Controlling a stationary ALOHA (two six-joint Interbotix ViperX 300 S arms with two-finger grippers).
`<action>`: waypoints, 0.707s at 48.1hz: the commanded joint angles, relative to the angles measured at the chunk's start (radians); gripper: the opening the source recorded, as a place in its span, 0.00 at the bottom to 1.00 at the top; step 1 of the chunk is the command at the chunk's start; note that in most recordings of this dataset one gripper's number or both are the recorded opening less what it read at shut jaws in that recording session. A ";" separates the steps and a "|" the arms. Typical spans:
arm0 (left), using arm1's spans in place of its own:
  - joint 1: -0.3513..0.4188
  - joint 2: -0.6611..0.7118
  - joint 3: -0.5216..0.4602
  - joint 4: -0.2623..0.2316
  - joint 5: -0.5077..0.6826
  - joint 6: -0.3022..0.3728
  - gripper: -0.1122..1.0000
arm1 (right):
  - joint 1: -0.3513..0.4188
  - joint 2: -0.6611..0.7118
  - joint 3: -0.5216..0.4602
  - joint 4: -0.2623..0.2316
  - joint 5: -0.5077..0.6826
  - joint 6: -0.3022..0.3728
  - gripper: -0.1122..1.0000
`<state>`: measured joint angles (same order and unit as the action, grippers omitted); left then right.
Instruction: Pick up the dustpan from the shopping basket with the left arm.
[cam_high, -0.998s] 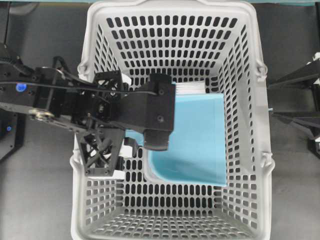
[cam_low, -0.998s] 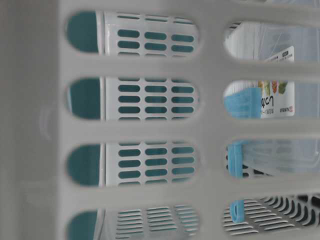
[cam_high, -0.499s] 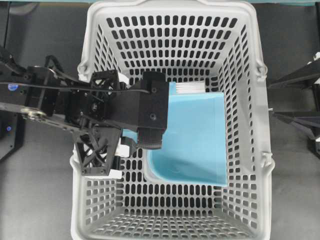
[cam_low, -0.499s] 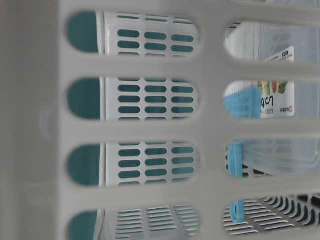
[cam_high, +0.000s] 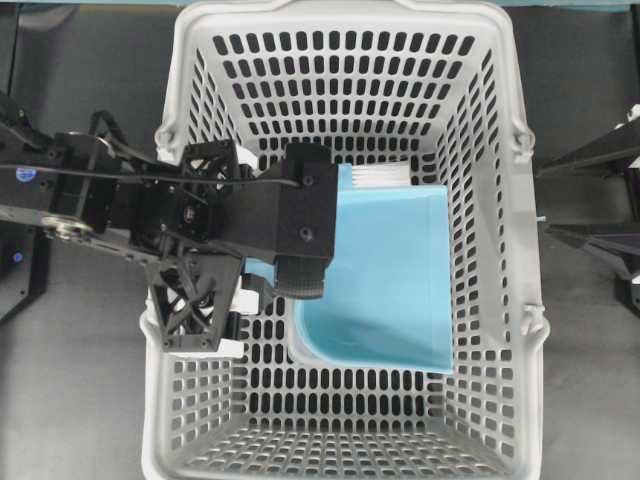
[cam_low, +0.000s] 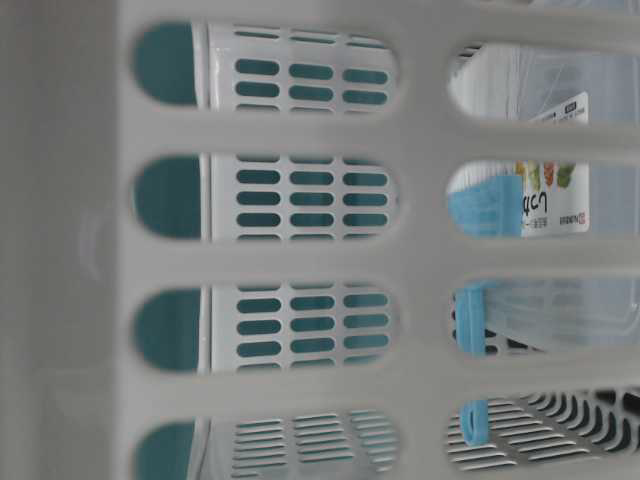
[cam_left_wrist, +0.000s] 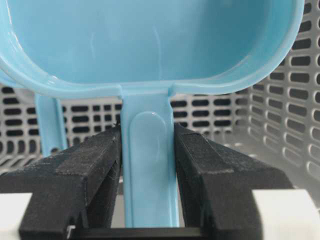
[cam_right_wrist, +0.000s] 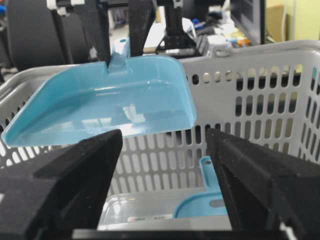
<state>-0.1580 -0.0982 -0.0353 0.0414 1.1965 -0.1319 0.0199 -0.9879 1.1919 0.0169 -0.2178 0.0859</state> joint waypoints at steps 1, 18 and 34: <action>-0.002 -0.025 -0.021 0.005 -0.003 0.000 0.38 | 0.003 0.006 -0.009 0.002 -0.009 0.002 0.70; -0.002 -0.025 -0.021 0.003 -0.003 0.000 0.38 | 0.008 0.006 -0.009 0.002 -0.006 0.002 0.70; -0.002 -0.025 -0.021 0.003 -0.003 0.000 0.38 | 0.014 0.006 -0.011 0.002 -0.008 0.002 0.70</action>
<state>-0.1565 -0.0982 -0.0353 0.0414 1.1965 -0.1319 0.0307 -0.9879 1.1934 0.0169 -0.2178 0.0859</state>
